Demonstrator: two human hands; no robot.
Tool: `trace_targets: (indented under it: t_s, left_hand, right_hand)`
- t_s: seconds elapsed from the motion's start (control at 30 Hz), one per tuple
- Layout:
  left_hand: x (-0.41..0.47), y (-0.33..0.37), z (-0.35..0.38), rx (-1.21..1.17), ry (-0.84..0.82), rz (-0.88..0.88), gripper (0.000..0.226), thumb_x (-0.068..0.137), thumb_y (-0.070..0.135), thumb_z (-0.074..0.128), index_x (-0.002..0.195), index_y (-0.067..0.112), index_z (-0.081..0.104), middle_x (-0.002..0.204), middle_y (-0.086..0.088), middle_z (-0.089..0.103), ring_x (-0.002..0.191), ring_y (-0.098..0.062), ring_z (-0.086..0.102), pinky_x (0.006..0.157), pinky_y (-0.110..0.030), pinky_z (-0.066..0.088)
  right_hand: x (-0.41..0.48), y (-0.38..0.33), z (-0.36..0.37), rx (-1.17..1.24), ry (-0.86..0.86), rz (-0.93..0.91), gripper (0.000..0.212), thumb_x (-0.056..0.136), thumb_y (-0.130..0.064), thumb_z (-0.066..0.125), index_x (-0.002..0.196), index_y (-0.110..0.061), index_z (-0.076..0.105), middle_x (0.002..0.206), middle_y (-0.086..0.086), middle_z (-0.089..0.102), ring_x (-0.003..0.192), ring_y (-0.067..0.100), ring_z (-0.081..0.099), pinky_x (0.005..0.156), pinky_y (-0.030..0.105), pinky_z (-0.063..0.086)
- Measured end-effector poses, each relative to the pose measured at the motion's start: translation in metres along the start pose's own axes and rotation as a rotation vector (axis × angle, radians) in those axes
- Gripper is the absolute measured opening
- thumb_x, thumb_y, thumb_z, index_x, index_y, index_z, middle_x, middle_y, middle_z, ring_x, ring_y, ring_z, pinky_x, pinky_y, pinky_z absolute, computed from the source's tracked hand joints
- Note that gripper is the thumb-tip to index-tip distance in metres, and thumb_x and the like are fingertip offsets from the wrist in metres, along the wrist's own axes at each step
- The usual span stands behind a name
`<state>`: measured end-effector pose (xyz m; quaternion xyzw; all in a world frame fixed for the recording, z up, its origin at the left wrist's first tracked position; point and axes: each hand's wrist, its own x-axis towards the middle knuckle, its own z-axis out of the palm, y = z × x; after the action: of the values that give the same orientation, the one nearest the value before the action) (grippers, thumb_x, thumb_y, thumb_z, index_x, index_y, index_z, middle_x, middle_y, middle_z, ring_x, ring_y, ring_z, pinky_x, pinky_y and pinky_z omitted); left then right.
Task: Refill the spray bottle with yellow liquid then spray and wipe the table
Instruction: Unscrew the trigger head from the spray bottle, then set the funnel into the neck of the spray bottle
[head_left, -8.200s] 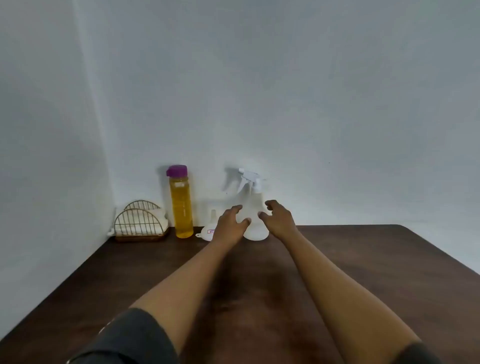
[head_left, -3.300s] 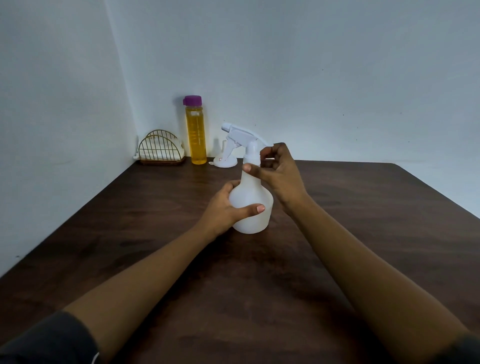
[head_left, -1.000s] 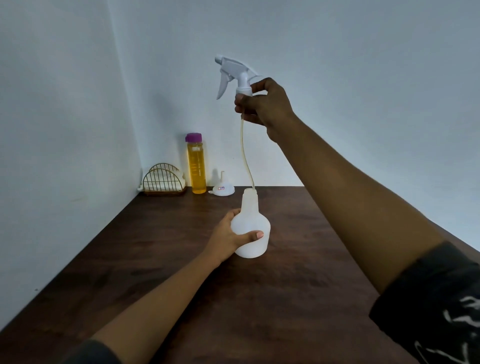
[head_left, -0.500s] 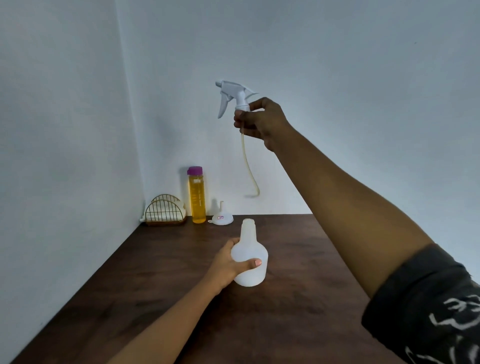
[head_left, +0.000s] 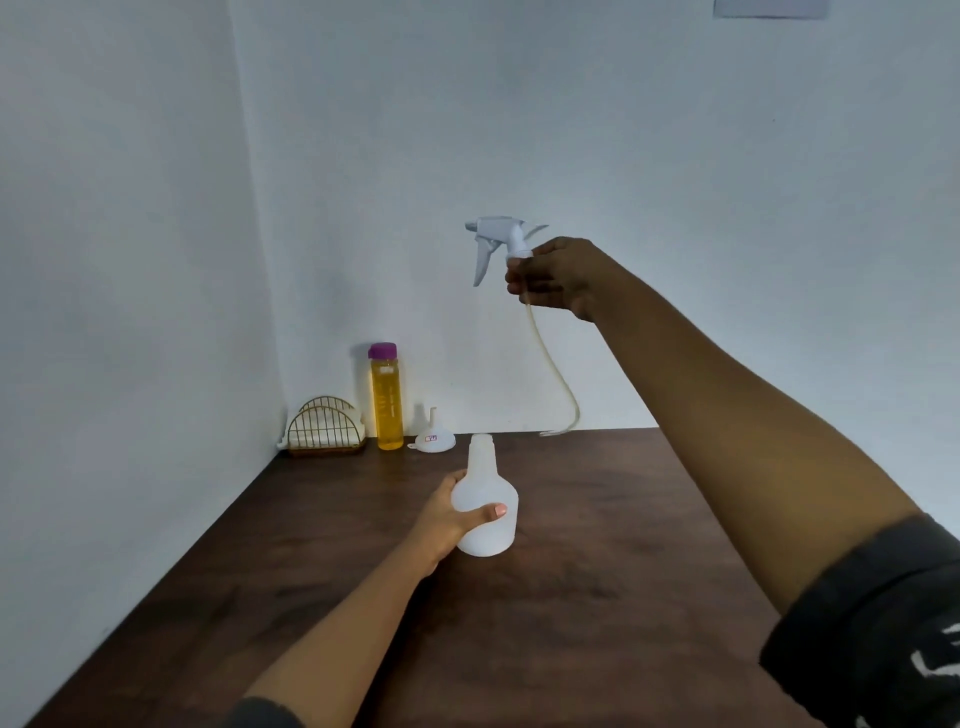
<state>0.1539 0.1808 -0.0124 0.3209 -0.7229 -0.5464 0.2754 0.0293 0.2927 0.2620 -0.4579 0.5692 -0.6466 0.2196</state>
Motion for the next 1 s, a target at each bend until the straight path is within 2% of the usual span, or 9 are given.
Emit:
trace_targets:
  t_s: [0.13, 0.23, 0.33, 0.43, 0.57, 0.7, 0.8, 0.87, 1.0]
  left_hand:
    - [-0.002, -0.005, 0.003, -0.070, 0.017, 0.021, 0.087, 0.064, 0.037, 0.083, 0.136, 0.028, 0.034, 0.126, -0.001, 0.052, 0.110, -0.020, 0.054, 0.085, -0.034, 0.053]
    - [-0.001, -0.008, 0.005, -0.124, 0.027, 0.044, 0.085, 0.064, 0.035, 0.083, 0.134, 0.028, 0.035, 0.126, -0.002, 0.053, 0.107, -0.019, 0.055, 0.076, -0.027, 0.052]
    - [0.001, -0.012, 0.006, -0.125, 0.037, 0.054, 0.085, 0.065, 0.035, 0.082, 0.135, 0.028, 0.034, 0.127, -0.003, 0.052, 0.110, -0.021, 0.054, 0.086, -0.034, 0.052]
    - [0.005, -0.017, 0.007, -0.086, 0.060, 0.062, 0.084, 0.067, 0.038, 0.081, 0.136, 0.028, 0.033, 0.128, -0.003, 0.050, 0.113, -0.024, 0.052, 0.095, -0.043, 0.049]
    - [0.007, -0.020, 0.008, -0.100, 0.092, 0.095, 0.078, 0.067, 0.037, 0.081, 0.131, 0.030, 0.037, 0.125, 0.000, 0.053, 0.109, -0.019, 0.055, 0.082, -0.030, 0.051]
    - [0.008, -0.021, 0.008, -0.117, 0.094, 0.100, 0.077, 0.064, 0.039, 0.082, 0.127, 0.033, 0.038, 0.122, 0.002, 0.054, 0.107, -0.017, 0.055, 0.078, -0.027, 0.050]
    - [0.010, -0.023, 0.008, -0.096, 0.105, 0.093, 0.078, 0.064, 0.042, 0.081, 0.128, 0.035, 0.038, 0.122, 0.004, 0.052, 0.107, -0.018, 0.053, 0.081, -0.030, 0.049]
    - [0.011, -0.024, 0.008, -0.100, 0.105, 0.094, 0.074, 0.065, 0.042, 0.081, 0.124, 0.038, 0.038, 0.121, 0.004, 0.053, 0.105, -0.016, 0.054, 0.080, -0.030, 0.050]
    - [0.013, -0.025, 0.007, -0.095, 0.100, 0.089, 0.077, 0.065, 0.042, 0.081, 0.127, 0.036, 0.037, 0.123, 0.002, 0.052, 0.108, -0.019, 0.054, 0.085, -0.036, 0.051]
  right_hand:
    - [-0.009, 0.026, -0.031, -0.031, -0.008, 0.192, 0.011, 0.089, -0.006, 0.060, 0.079, -0.006, 0.063, 0.077, 0.008, 0.065, 0.068, 0.014, 0.064, 0.067, 0.022, 0.055]
    - [-0.015, 0.060, -0.049, 0.038, 0.000, 0.343, 0.013, 0.091, -0.007, 0.058, 0.079, -0.004, 0.061, 0.062, 0.006, 0.067, 0.054, 0.012, 0.066, 0.054, 0.020, 0.056]
    - [-0.020, 0.099, -0.067, 0.096, 0.006, 0.461, 0.016, 0.093, -0.007, 0.053, 0.080, -0.001, 0.060, 0.055, 0.006, 0.068, 0.048, 0.012, 0.066, 0.048, 0.021, 0.055]
    - [-0.026, 0.138, -0.087, 0.160, -0.004, 0.584, 0.015, 0.094, -0.008, 0.051, 0.085, 0.002, 0.058, 0.058, 0.010, 0.068, 0.051, 0.016, 0.067, 0.054, 0.024, 0.057]
    - [-0.035, 0.182, -0.113, 0.180, 0.033, 0.740, 0.018, 0.092, -0.008, 0.053, 0.081, 0.005, 0.056, 0.061, 0.016, 0.067, 0.052, 0.021, 0.067, 0.053, 0.027, 0.058]
    - [-0.043, 0.218, -0.122, -0.039, 0.024, 0.844, 0.021, 0.091, -0.011, 0.053, 0.078, 0.004, 0.057, 0.052, 0.015, 0.064, 0.044, 0.020, 0.062, 0.043, 0.024, 0.054]
    - [-0.046, 0.237, -0.120, -0.289, 0.014, 0.893, 0.019, 0.090, -0.015, 0.055, 0.094, 0.003, 0.054, 0.069, 0.016, 0.061, 0.061, 0.021, 0.058, 0.043, 0.026, 0.053]
    - [-0.047, 0.247, -0.120, -0.402, 0.016, 0.914, 0.024, 0.090, -0.017, 0.057, 0.104, 0.001, 0.050, 0.080, 0.016, 0.055, 0.065, 0.021, 0.056, 0.044, 0.028, 0.053]
    - [-0.045, 0.254, -0.121, -0.474, 0.033, 0.888, 0.026, 0.089, -0.018, 0.058, 0.106, 0.000, 0.050, 0.078, 0.015, 0.054, 0.062, 0.020, 0.055, 0.039, 0.025, 0.052]
